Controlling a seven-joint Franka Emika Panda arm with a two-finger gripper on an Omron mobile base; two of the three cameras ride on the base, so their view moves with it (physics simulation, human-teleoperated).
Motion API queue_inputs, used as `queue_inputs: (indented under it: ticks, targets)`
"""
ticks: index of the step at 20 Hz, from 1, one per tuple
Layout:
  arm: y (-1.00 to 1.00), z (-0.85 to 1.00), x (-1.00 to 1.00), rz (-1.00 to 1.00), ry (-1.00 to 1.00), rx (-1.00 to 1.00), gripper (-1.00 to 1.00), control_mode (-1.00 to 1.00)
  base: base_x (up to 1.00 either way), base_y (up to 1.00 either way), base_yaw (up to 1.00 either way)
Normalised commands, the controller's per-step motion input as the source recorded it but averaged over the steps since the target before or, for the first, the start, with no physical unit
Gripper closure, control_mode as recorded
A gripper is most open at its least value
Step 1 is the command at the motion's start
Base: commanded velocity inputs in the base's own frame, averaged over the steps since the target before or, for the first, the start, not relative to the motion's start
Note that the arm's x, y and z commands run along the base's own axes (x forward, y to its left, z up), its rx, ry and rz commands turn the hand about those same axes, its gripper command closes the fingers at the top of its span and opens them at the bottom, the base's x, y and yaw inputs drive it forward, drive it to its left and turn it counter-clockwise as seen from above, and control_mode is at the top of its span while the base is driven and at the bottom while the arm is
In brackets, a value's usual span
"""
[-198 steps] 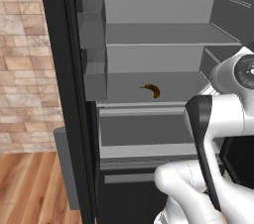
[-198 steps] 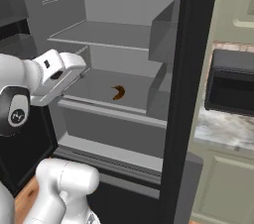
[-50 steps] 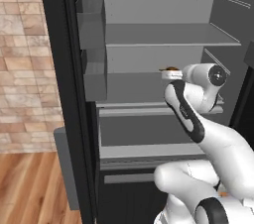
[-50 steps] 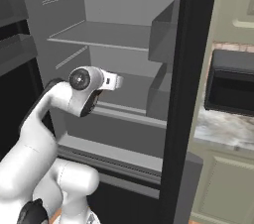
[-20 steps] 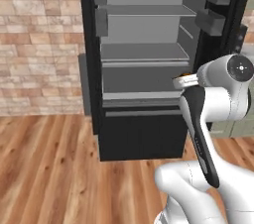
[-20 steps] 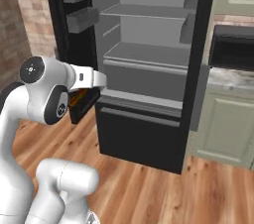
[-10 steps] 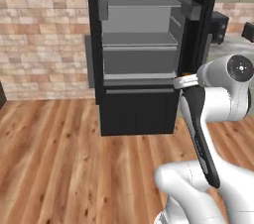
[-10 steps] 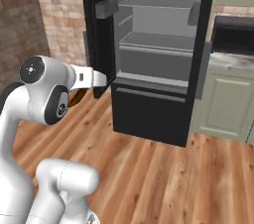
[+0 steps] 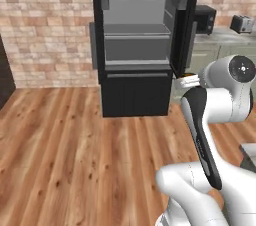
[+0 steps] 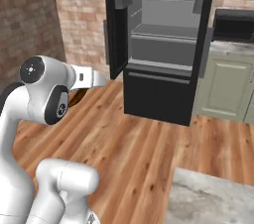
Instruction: Retrieve the apple and banana from the fridge and place them into the bowl on the dining table.
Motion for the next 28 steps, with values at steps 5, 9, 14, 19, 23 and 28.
queue_inputs:
  ticks: [5,9,14,19,23,28]
  targets:
    - [0.0,0.0,0.0,0.0,0.0,0.0,1.0,1.0,-1.0,0.0,0.0]
    - [0.0,0.0,0.0,0.0,0.0,0.0,1.0,1.0,-1.0,0.0,0.0]
    - [0.0,0.0,0.0,0.0,0.0,0.0,1.0,1.0,-1.0,0.0,0.0]
    - [0.0,0.0,0.0,0.0,0.0,0.0,1.0,1.0,-1.0,0.0,0.0]
    - [0.0,0.0,0.0,0.0,0.0,0.0,1.0,1.0,-1.0,0.0,0.0]
    - [0.0,0.0,0.0,0.0,0.0,0.0,1.0,1.0,-1.0,-0.13,0.0]
